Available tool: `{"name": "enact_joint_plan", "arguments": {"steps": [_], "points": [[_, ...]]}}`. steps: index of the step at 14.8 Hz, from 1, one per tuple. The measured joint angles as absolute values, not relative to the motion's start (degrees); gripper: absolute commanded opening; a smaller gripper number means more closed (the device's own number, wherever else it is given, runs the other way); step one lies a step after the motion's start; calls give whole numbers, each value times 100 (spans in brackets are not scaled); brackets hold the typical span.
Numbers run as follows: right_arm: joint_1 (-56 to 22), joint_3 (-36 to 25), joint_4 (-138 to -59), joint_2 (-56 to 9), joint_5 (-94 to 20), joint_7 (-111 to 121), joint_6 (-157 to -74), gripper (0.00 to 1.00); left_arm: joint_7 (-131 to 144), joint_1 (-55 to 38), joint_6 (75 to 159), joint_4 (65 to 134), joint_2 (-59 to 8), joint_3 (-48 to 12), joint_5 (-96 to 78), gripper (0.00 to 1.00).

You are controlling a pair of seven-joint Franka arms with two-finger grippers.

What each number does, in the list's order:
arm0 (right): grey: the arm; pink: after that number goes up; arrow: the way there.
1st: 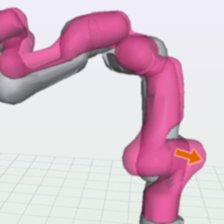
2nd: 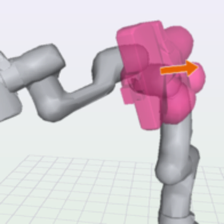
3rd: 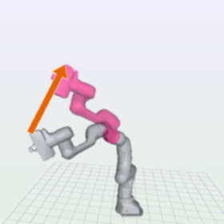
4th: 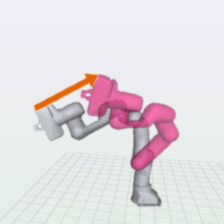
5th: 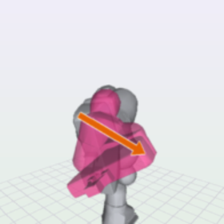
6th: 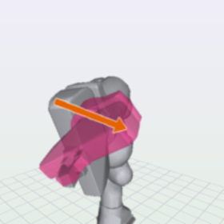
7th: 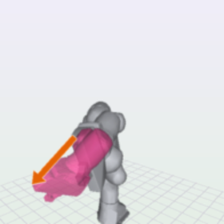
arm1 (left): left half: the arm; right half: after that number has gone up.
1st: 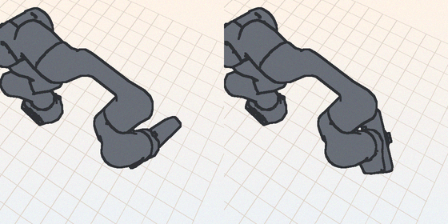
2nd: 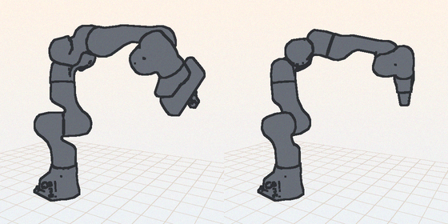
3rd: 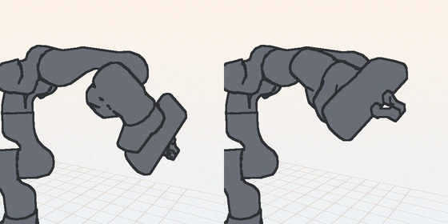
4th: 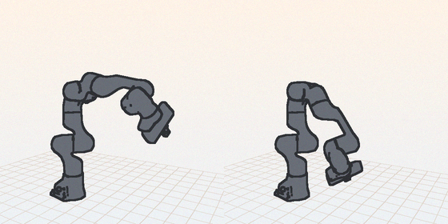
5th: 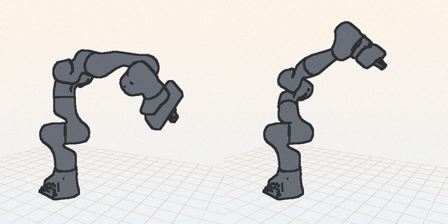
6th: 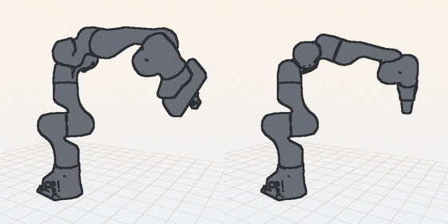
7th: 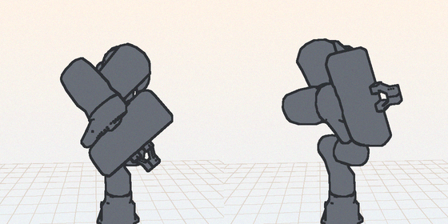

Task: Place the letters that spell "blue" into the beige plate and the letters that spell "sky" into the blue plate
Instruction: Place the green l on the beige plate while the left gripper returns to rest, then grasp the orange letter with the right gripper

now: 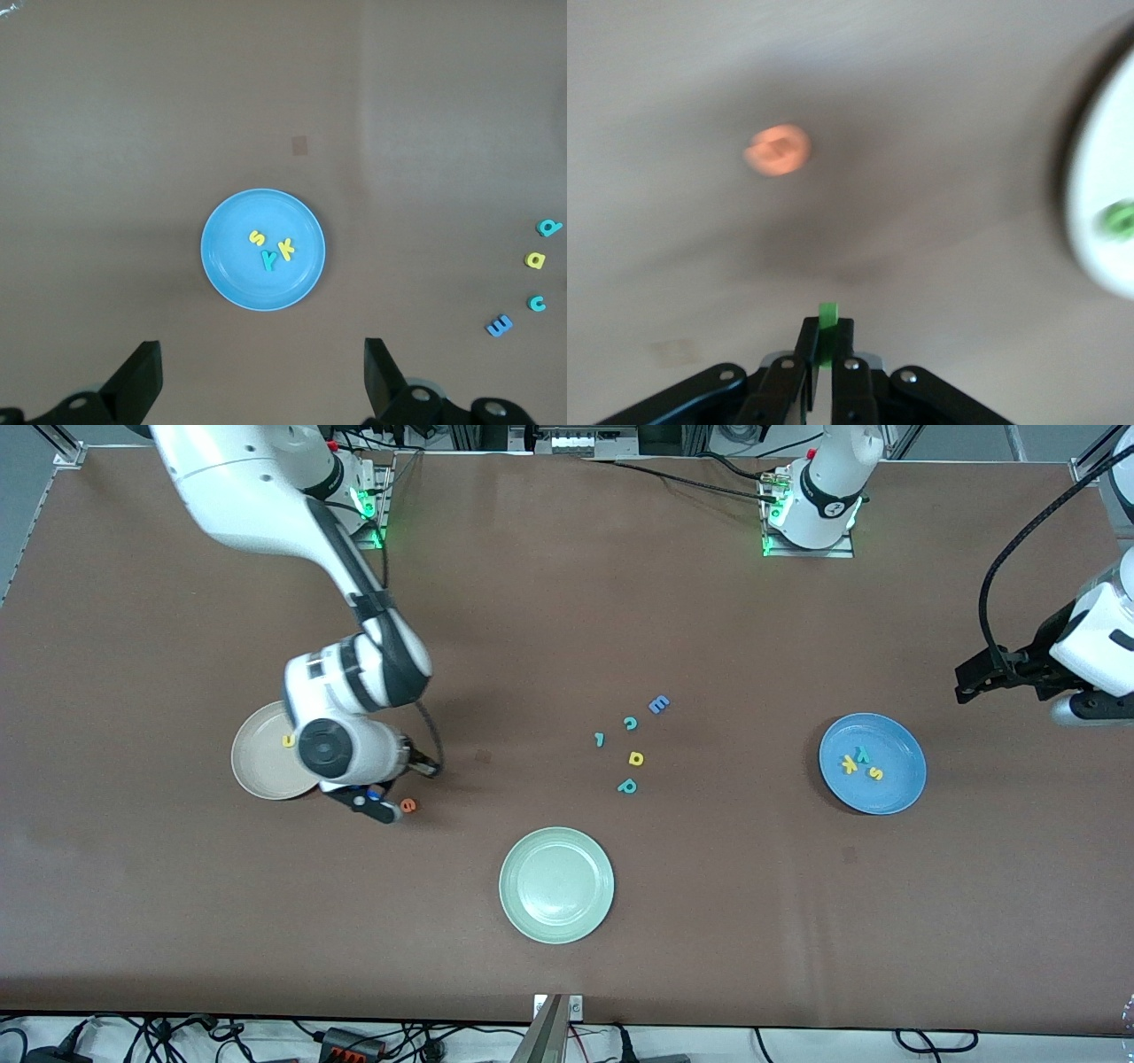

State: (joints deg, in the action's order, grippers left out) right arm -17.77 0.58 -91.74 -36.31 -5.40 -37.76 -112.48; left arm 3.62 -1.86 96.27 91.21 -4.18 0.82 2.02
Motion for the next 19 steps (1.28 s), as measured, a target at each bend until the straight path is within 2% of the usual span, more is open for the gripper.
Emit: {"name": "enact_joint_plan", "arguments": {"steps": [6, 9, 12, 13, 14, 15, 19], "points": [[-743, 48, -10211, -3073, -524, -1698, -11221, 5, 159, -193, 9674, 9605, -5, 91, -98, 100], [-307, 43, -10403, -3024, -344, -707, -11222, 7, -161, -193, 9676, 9607, 9, 92, -98, 100], [-174, 45, -10467, -3024, -79, -255, -11227, 13, -180, -192, 9676, 9608, 9, 93, -98, 100], [-174, 52, -10482, -3024, -1, -147, -11233, 27, -186, -193, 9677, 9608, 11, 93, -98, 100], [-174, 57, -10501, -3024, 43, -71, -11244, 92, -195, -193, 9677, 9608, 14, 92, -98, 100], [-167, 56, -10518, -3025, 56, -4, -11253, 100, -205, -195, 9675, 9608, 17, 91, -98, 100], [-150, 85, -10498, -3010, 59, 78, -11279, 100, -248, -202, 9665, 9608, 24, 90, -98, 100]]}}
